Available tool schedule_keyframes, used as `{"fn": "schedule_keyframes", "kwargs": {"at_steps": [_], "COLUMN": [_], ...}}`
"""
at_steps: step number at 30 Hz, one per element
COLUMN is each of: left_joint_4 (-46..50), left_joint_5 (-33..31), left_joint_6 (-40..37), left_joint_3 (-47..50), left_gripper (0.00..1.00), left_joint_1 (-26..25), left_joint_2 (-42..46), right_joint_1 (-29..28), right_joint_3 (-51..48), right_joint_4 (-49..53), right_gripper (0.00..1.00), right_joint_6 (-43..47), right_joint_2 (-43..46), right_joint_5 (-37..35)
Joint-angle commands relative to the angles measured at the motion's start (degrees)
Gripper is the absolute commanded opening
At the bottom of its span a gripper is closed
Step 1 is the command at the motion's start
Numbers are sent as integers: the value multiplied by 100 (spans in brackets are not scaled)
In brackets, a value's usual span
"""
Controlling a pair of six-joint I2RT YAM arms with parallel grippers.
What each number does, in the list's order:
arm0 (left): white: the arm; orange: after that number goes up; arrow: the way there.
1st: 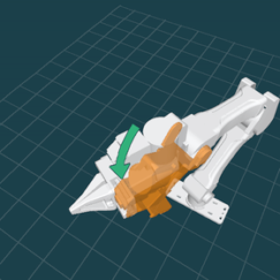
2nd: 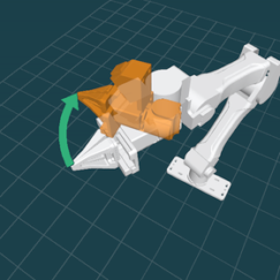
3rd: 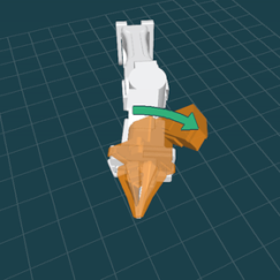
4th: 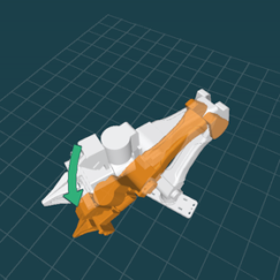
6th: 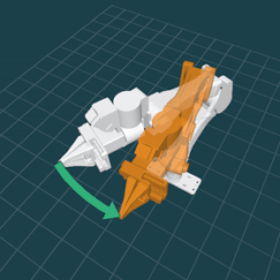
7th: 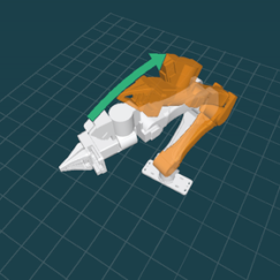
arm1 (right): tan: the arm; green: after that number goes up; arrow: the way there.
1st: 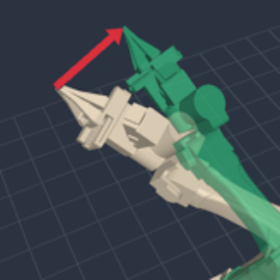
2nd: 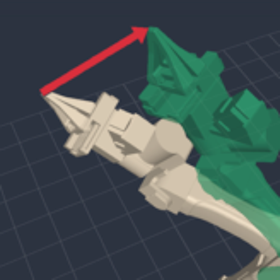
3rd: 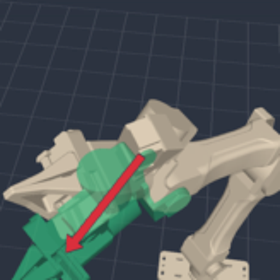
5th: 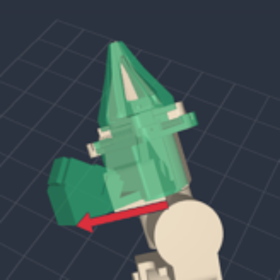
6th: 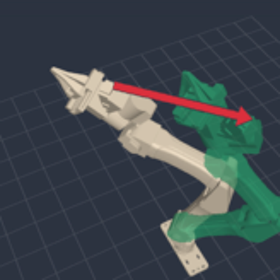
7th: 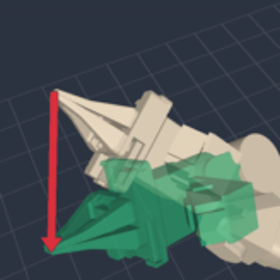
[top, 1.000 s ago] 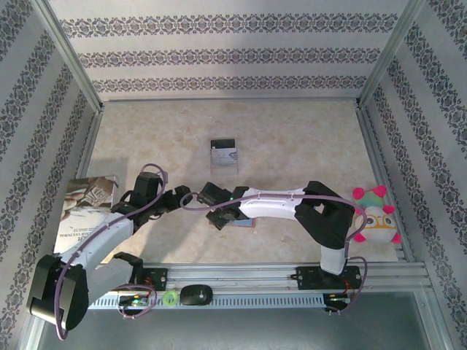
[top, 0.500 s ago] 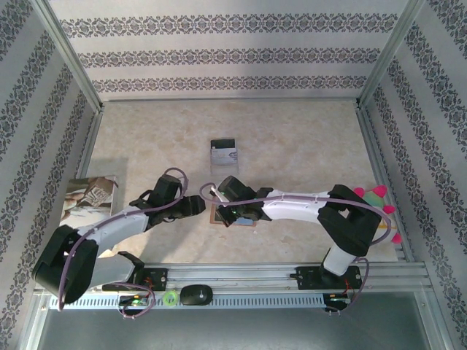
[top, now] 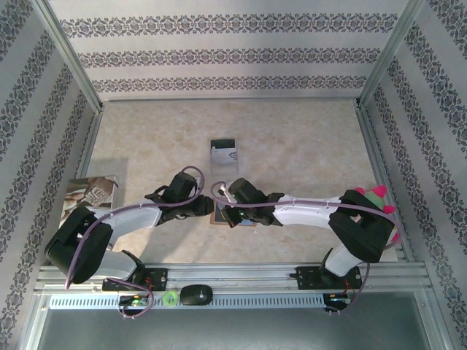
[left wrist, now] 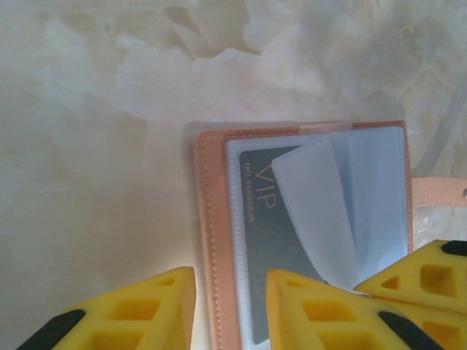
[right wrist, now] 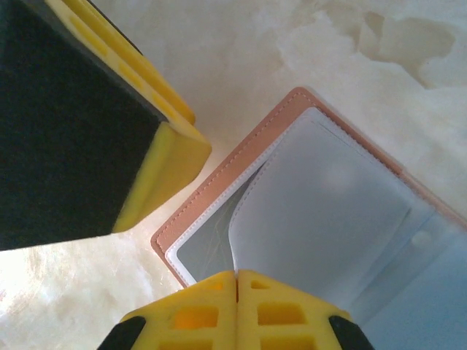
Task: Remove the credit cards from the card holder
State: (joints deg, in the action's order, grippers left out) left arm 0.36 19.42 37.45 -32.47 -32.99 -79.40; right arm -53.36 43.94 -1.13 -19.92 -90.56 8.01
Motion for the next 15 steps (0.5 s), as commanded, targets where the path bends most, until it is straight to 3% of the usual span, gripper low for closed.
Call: {"fn": "schedule_keyframes", "kwargs": {"at_steps": [1,15], "left_joint_4": [-17,-57], "left_joint_5": [62,354], "left_joint_6": [-192,-248], "left_joint_3": [-187,-440], "left_gripper": [29,22], "left_joint_1": [-126,-347], "left_joint_2": [-154,-671], "right_joint_1": [45,63], "right_joint_3": [-131,-369], "right_joint_4": [-230,-292], "right_gripper": [0,0], "right_joint_6": [-186,-487], "right_joint_2": [160,284], "right_joint_5": [-89,-423]}}
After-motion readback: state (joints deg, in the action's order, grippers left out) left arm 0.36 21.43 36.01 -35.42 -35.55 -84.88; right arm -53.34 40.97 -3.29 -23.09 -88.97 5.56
